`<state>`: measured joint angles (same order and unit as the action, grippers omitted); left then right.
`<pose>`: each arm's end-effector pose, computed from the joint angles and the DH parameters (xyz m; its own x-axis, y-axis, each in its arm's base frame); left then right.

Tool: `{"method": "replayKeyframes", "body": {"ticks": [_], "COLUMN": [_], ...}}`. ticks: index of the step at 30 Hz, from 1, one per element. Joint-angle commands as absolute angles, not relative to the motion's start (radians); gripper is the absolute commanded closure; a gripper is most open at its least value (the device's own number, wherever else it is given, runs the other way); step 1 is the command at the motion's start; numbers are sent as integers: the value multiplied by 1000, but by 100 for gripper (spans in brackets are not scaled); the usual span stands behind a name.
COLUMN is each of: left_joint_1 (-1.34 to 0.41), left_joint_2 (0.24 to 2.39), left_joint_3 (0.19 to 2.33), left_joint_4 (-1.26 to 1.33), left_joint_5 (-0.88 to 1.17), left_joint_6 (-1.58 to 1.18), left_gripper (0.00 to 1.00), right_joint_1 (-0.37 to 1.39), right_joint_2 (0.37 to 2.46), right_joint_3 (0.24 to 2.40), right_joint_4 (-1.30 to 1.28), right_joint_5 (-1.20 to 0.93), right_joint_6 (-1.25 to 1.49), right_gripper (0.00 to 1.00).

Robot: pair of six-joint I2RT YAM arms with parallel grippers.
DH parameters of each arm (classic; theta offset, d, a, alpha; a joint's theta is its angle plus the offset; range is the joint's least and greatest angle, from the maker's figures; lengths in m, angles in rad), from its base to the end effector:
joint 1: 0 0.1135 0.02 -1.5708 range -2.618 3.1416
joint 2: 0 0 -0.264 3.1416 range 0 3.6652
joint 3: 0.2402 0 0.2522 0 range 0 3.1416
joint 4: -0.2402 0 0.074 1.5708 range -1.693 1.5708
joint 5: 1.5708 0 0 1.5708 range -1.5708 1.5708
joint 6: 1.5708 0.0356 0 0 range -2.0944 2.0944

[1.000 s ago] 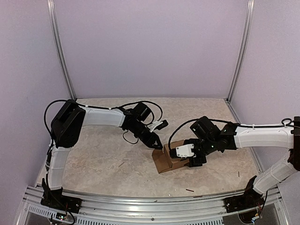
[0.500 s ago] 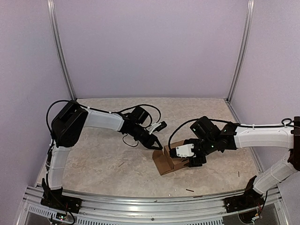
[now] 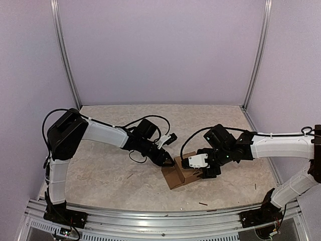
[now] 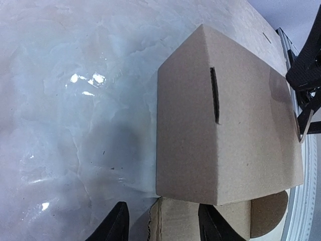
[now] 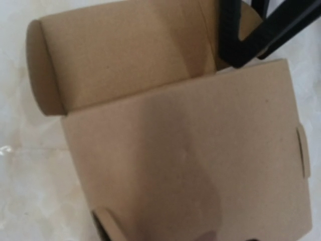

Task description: Fold the paper box

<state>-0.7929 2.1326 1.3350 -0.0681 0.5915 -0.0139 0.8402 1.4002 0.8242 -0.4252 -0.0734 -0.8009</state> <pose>0.2959 -0.3286 0.1247 -0.5461 0.5380 -0.6421 0.8375 0.3326 -0.4336 0.1798 0.2046 0.1983 0.1611 -0.8932 -0.4197 -0.9389 -0.0076 -0.3442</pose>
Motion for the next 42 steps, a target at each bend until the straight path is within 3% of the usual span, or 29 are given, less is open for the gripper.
{"method": "replayKeyframes", "body": {"ticks": [1,4,7,15,22,25,27,35,42], "left_joint_1": [-780,-764,-759,-735,-730,-730,-730,-729,-729], "left_joint_2": [2088,2095,2104,2159,2215,2230,2229,2259,2265], "left_joint_3": [1355,1366,1367,1412,1471,1482,1483,1511,1511], "left_joint_4": [-97,-121,-130,-151,-209,-230,-240,-273,-251], "left_joint_5": [536,580,603,699,725,711,714,770,811], "left_joint_6": [-121,-185,-187,-162,-162,-170,-173,-186,-161], "left_gripper": [51,43,45,72,76,68,68,92,97], "right_joint_1": [832,832,832,832,832,831,831,831,832], "right_joint_2": [1386,1382,1371,1361,1355,1356,1358,1367,1369], "right_joint_3": [845,841,833,820,813,814,813,821,818], "right_joint_4": [-436,-437,-432,-420,-418,-418,-419,-422,-422], "right_joint_5": [-93,-94,-95,-105,-105,-104,-105,-109,-106], "right_joint_6": [-787,-787,-786,-783,-785,-786,-786,-787,-788], "right_gripper": [29,29,29,28,28,28,28,29,29]}}
